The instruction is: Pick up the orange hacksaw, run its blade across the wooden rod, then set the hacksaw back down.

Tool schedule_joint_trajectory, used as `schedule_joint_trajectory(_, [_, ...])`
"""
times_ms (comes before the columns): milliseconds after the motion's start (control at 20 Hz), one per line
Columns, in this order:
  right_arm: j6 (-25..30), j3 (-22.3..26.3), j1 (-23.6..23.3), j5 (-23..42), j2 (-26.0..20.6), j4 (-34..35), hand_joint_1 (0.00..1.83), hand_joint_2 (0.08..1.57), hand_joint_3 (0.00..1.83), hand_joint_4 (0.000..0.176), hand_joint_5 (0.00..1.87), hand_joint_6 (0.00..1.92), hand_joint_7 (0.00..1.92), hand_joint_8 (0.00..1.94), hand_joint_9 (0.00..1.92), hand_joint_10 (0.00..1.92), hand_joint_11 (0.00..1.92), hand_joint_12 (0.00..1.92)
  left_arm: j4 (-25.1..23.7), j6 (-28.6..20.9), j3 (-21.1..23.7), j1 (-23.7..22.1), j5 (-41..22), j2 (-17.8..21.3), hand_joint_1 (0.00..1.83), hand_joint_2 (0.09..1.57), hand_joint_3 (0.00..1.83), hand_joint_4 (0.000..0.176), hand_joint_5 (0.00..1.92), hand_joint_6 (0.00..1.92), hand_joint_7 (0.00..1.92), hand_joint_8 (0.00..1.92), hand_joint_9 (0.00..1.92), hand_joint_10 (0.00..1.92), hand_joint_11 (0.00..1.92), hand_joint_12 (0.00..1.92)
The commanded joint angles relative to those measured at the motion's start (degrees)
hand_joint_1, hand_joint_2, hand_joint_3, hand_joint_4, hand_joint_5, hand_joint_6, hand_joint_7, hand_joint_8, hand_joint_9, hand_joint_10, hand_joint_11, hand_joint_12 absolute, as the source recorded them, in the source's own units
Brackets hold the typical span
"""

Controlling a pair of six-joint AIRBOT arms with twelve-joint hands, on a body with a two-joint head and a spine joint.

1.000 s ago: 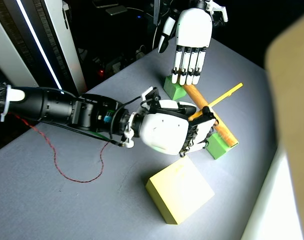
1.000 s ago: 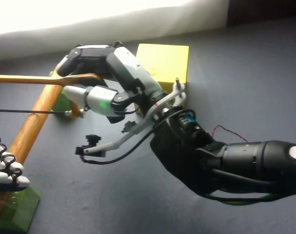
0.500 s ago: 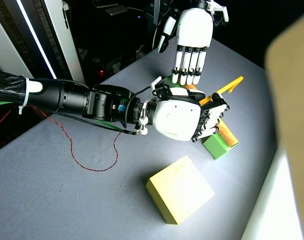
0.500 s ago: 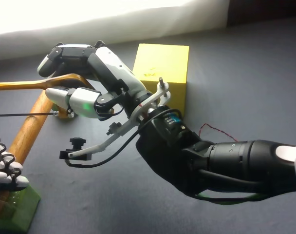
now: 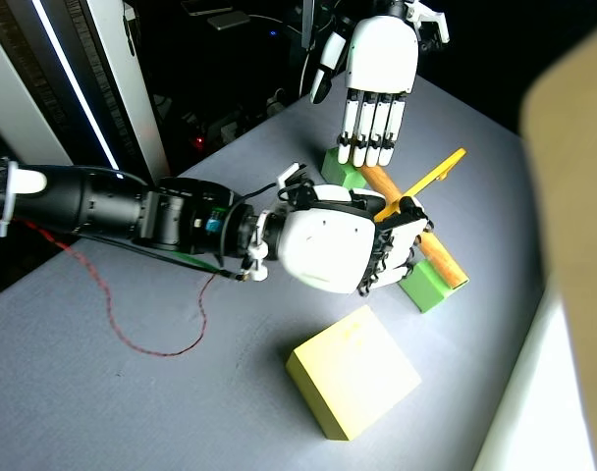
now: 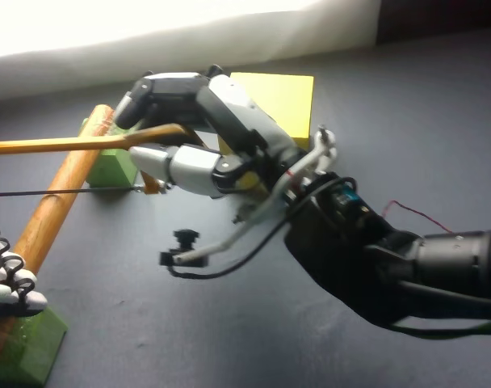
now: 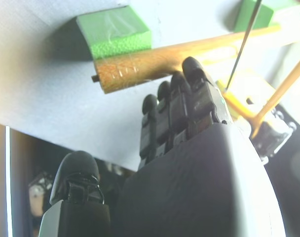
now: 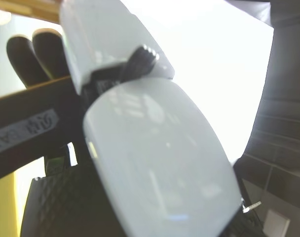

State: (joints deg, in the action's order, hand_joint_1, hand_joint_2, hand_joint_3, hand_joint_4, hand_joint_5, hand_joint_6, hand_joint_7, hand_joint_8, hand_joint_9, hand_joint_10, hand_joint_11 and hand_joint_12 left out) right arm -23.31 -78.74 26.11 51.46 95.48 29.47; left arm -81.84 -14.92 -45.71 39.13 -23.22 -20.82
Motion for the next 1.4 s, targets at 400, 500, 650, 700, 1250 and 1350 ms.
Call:
schedule_joint_trajectory(400, [-0.2,6.7,3.3,8.9,-7.5,-2.2,1.37,1.17,0.00,0.000,0.75,1.09,0.95,1.11,0.82,1.38,0.62,1.20,1.1,-0.1,-0.4,-0.4,-0.1,0.2,0.09,1.28,0.00,0.000,0.14,0.00,0.14,0.00,0.15,0.00,0.00,0.35])
schedule_joint_trajectory(500, [-0.5,6.7,3.2,9.3,-7.6,-2.1,1.36,1.18,0.00,0.000,0.74,1.11,0.94,1.14,0.80,1.40,0.61,1.20,1.1,-0.1,-0.4,-0.5,-0.1,0.2,0.08,1.29,0.00,0.000,0.13,0.00,0.14,0.00,0.15,0.00,0.00,0.35])
schedule_joint_trajectory(650, [-1.2,5.9,1.8,9.7,-7.7,-2.1,1.37,1.17,0.00,0.000,0.76,1.08,0.96,1.11,0.82,1.38,0.63,1.20,1.1,-0.1,-0.4,-0.6,-0.1,0.2,0.09,1.29,0.00,0.000,0.14,0.00,0.15,0.00,0.16,0.00,0.00,0.40])
schedule_joint_trajectory(700, [-1.4,5.9,1.1,9.2,-8.1,-2.1,1.36,1.17,0.00,0.000,0.74,1.11,0.93,1.14,0.80,1.40,0.61,1.21,1.4,-0.1,-0.4,-0.6,-0.1,0.2,0.09,1.29,0.00,0.000,0.14,0.00,0.15,0.00,0.16,0.00,0.00,0.40])
schedule_joint_trajectory(1250, [-7.7,20.1,2.8,8.6,-23.5,0.6,1.36,1.17,0.00,0.000,0.76,1.07,0.95,1.14,0.80,1.40,0.61,1.20,4.4,2.1,-0.4,-0.6,0.2,0.1,0.09,1.29,0.00,0.000,0.13,0.00,0.14,0.00,0.13,0.00,0.00,0.33])
schedule_joint_trajectory(1350, [-7.3,22.2,5.2,10.6,-25.3,0.8,1.37,1.17,0.00,0.000,0.77,1.07,0.96,1.12,0.80,1.39,0.60,1.20,4.4,2.1,-0.4,-0.7,0.2,0.1,0.11,1.28,0.00,0.000,0.14,0.00,0.15,0.00,0.15,0.00,0.00,0.38])
